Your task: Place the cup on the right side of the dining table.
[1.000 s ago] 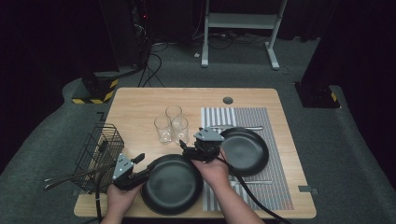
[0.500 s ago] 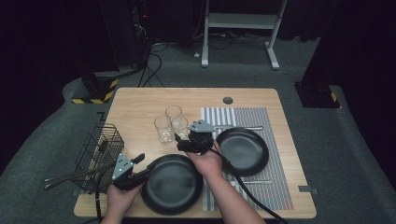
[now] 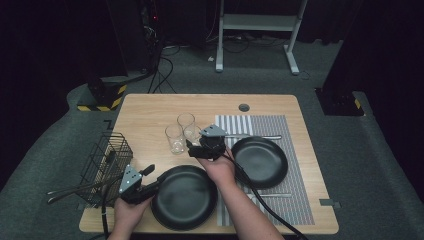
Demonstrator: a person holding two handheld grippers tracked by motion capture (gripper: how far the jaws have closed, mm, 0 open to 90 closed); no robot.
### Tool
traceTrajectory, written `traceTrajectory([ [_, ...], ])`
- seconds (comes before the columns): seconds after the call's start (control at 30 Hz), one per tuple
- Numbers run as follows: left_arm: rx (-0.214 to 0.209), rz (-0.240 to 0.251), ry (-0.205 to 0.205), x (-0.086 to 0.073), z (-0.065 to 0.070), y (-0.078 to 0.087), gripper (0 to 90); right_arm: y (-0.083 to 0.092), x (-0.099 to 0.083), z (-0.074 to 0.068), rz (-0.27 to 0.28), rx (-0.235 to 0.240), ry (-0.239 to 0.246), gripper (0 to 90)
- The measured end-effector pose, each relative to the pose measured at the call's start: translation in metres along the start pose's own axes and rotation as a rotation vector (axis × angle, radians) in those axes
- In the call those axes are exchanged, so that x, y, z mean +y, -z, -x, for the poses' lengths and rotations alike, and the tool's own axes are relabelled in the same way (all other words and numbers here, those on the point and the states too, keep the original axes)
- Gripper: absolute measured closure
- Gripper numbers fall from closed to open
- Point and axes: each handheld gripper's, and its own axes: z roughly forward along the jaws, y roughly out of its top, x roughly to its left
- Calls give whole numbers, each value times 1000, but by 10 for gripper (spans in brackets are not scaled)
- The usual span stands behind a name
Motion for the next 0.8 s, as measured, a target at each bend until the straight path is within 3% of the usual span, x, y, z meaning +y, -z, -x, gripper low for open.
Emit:
traceTrajectory([
  [0.8, 3, -4, 11, -2, -3, 0, 444, -20, 5, 4, -17, 0, -9, 145],
])
